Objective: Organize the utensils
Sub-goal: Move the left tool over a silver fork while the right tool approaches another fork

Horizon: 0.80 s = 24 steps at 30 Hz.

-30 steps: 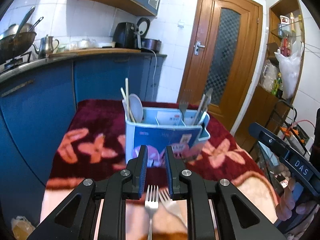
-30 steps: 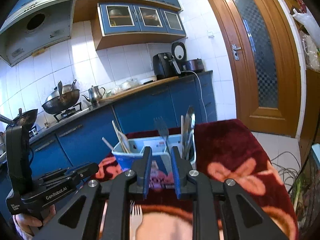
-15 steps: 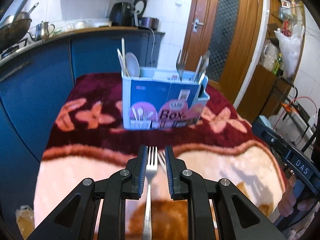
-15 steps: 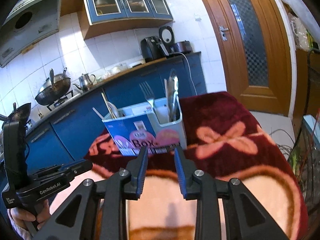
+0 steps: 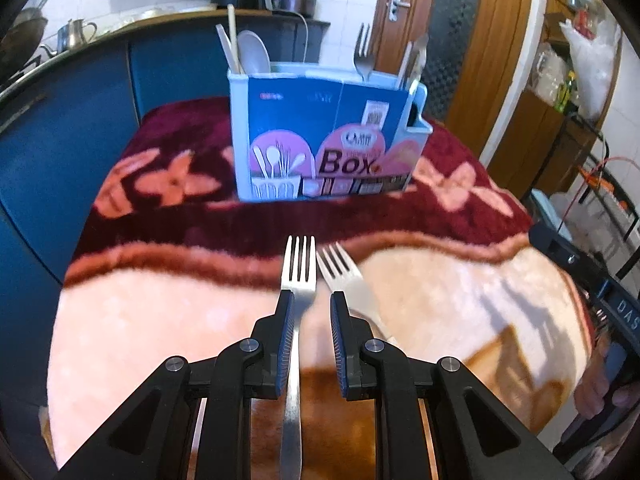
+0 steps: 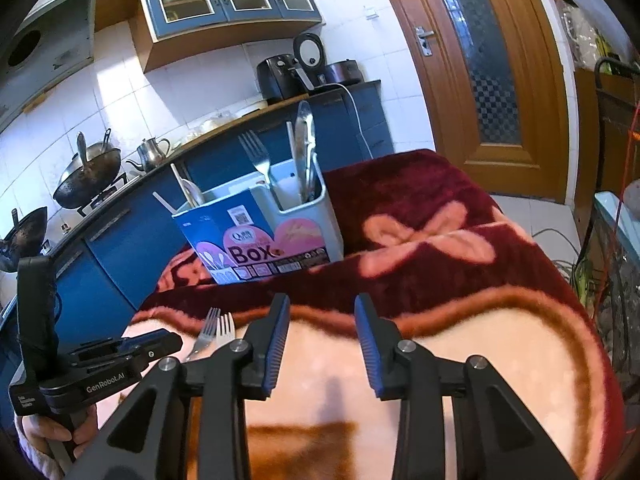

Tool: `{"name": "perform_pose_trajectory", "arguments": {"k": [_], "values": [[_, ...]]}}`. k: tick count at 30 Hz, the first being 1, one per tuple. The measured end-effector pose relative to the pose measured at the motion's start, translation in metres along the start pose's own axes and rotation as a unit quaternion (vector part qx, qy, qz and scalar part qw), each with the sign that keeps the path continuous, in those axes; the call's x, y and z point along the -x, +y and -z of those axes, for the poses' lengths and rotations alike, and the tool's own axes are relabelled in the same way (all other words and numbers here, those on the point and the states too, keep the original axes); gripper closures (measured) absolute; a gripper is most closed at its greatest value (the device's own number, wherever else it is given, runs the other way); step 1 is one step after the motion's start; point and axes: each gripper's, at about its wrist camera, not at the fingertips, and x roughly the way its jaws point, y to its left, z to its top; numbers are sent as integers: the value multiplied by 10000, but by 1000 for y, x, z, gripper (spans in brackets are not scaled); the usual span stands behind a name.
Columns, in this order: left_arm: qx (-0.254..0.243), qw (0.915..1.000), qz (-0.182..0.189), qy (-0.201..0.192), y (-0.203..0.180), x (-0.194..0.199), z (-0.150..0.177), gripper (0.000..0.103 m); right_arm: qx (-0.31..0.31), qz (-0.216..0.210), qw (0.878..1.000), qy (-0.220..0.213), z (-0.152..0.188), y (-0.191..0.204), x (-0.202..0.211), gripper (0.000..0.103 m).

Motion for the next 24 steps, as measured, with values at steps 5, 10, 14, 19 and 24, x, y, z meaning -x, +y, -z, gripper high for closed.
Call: {"name": "perform_pose_trajectory", "arguments": {"k": [5,10,14,19,24], "values": [[-113,9995,-52,296,-3,-13,6,85,-95,-3,9999,62,3,-7,-2,66],[-108,9987,-165,465,1,-19,9,85,-174,-3,9998,82,5,-13,-3,65],[-72,9980,-65,617,4,-23,10,85,-224,-17,9997,106,6,-16,-5,64],[-143,9960,-9,880,3,-28,3,88,-229,-33,9996,136,7,-16,-6,63],[-243,9930,51,1153,7,-34,-5,96,-209,-47,9997,130,8,-14,-4,62]]}}
